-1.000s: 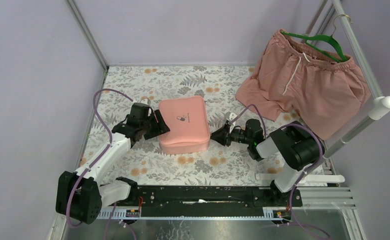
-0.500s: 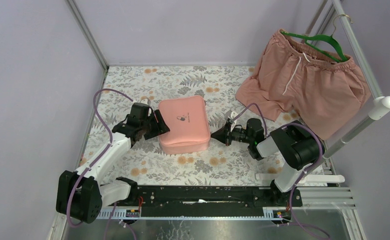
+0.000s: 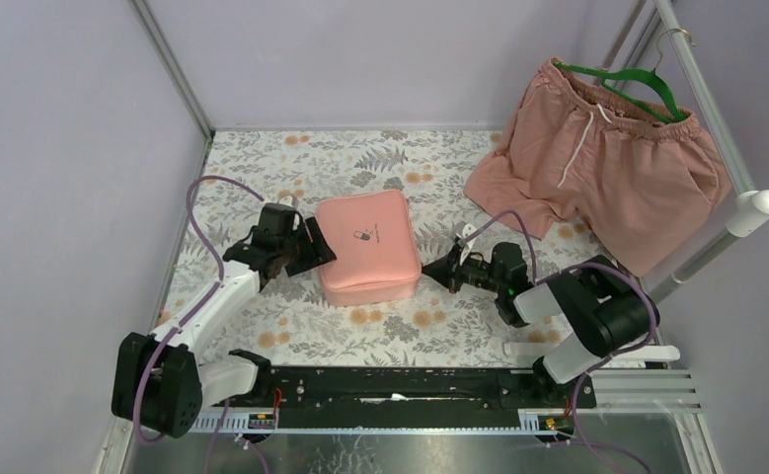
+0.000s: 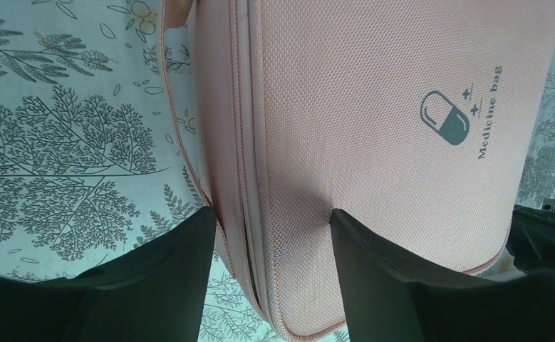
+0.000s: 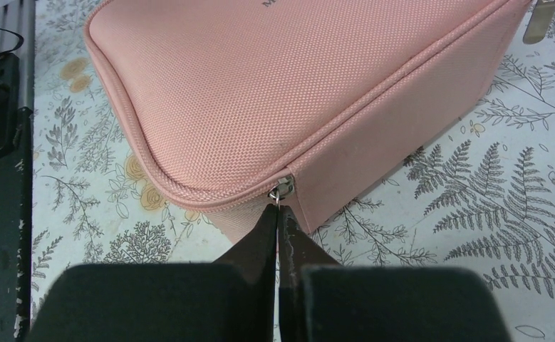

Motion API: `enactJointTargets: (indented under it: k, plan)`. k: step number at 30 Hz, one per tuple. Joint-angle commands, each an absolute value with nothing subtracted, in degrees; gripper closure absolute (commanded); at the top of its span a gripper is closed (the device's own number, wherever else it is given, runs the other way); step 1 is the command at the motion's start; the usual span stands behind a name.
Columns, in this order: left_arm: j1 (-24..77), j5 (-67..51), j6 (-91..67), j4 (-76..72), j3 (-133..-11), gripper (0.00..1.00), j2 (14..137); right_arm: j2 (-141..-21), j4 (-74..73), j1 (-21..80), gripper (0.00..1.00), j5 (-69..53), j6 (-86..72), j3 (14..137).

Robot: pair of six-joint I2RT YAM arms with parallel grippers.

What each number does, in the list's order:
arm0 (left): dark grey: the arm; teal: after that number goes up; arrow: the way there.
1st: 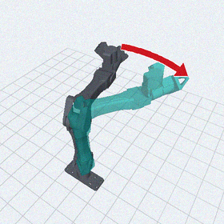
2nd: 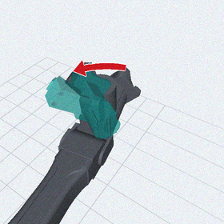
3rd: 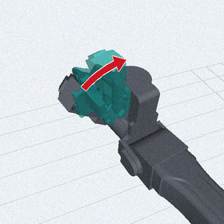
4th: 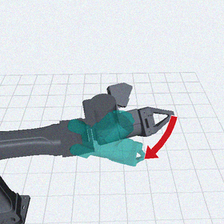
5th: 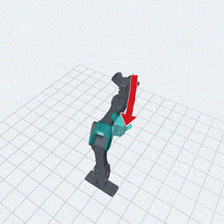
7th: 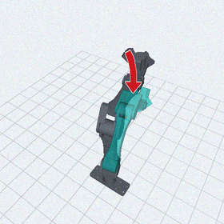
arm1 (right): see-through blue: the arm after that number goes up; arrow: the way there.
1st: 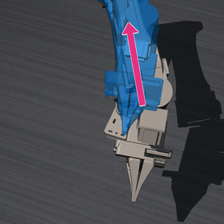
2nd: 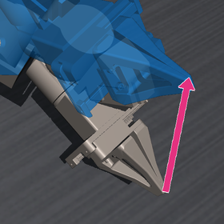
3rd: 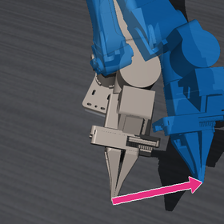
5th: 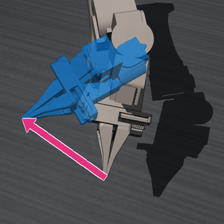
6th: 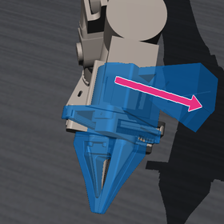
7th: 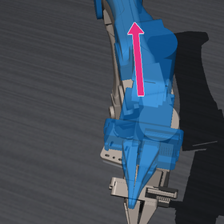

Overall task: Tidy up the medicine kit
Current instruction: Zip the medicine box at the center of the board.

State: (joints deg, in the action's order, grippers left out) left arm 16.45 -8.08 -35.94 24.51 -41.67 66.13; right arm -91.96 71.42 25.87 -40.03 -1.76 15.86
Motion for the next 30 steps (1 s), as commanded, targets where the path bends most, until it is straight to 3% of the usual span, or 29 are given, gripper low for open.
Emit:
enactJointTargets:
  k: [1,13,20,27,30]
  plan:
    - [16.0,-10.3,-36.7,20.8,-39.8,0.33,67.0,-86.6,66.1,28.1,1.00,-34.8,-0.3,15.7]
    - [16.2,-14.2,-38.6,16.3,-35.5,0.36,67.0,-74.8,44.3,37.0,1.00,-20.9,2.9,15.9]
    - [16.2,-14.6,-38.9,14.2,-35.8,0.58,70.1,-69.1,39.2,38.8,1.00,-17.5,1.8,14.4]
    - [16.1,-13.8,-39.1,14.1,-35.8,0.97,70.2,-65.8,36.5,39.3,1.00,-15.2,0.8,13.9]
    - [16.2,-13.6,-39.8,13.3,-35.3,1.00,70.0,-65.2,35.8,39.7,1.00,-15.0,0.4,14.0]
